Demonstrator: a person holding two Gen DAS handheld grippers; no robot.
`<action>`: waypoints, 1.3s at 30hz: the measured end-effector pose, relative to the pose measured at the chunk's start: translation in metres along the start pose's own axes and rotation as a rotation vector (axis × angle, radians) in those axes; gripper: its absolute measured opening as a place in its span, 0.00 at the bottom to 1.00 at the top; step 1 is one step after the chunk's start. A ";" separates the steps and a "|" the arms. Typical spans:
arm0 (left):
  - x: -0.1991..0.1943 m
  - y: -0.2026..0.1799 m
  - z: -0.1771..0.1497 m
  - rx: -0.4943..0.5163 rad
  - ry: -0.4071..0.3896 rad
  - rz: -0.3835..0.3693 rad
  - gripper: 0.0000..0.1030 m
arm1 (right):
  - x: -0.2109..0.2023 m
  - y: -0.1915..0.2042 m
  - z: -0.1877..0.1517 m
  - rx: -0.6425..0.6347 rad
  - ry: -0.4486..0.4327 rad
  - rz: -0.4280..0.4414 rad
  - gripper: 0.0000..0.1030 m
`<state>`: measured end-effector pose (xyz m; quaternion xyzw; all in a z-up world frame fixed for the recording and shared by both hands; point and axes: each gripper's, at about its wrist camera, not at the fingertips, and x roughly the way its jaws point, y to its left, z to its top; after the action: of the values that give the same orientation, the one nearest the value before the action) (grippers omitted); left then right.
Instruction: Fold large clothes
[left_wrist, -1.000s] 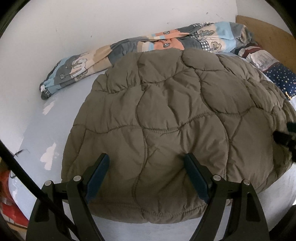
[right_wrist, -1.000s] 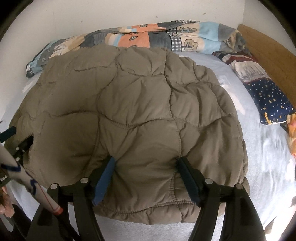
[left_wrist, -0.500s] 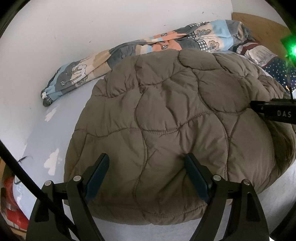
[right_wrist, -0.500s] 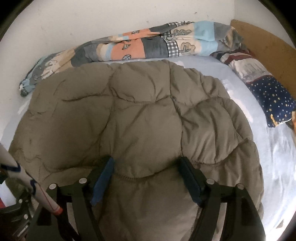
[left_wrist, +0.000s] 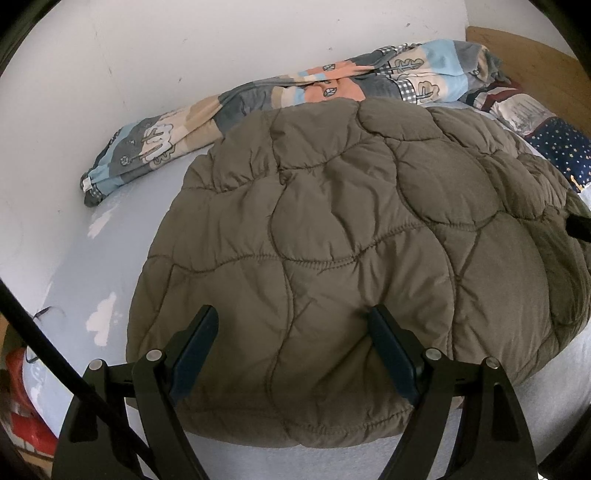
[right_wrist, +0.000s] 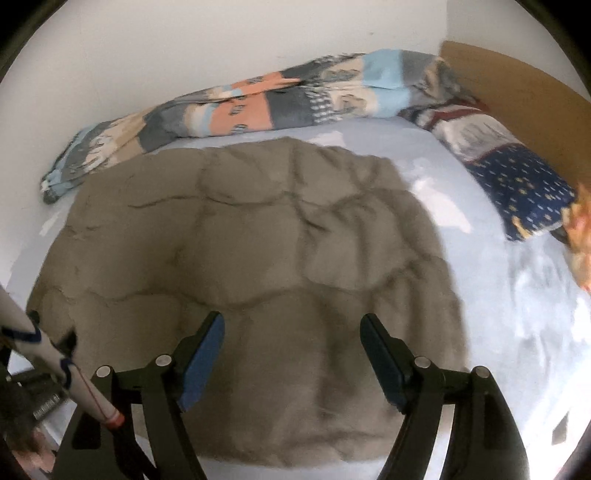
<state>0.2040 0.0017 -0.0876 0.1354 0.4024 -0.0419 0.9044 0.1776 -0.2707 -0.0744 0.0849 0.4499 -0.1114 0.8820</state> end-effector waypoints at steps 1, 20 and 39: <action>0.000 0.000 0.000 0.000 0.000 0.000 0.80 | -0.001 -0.007 -0.003 0.014 0.008 -0.010 0.78; 0.011 0.009 0.034 -0.060 -0.051 -0.042 0.80 | 0.002 -0.007 0.007 0.046 -0.043 0.012 0.79; 0.024 0.019 0.026 -0.125 -0.015 -0.076 0.85 | 0.036 0.016 0.007 -0.002 0.029 -0.026 0.82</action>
<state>0.2425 0.0138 -0.0848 0.0632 0.4022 -0.0519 0.9119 0.2075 -0.2613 -0.0988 0.0796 0.4640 -0.1211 0.8739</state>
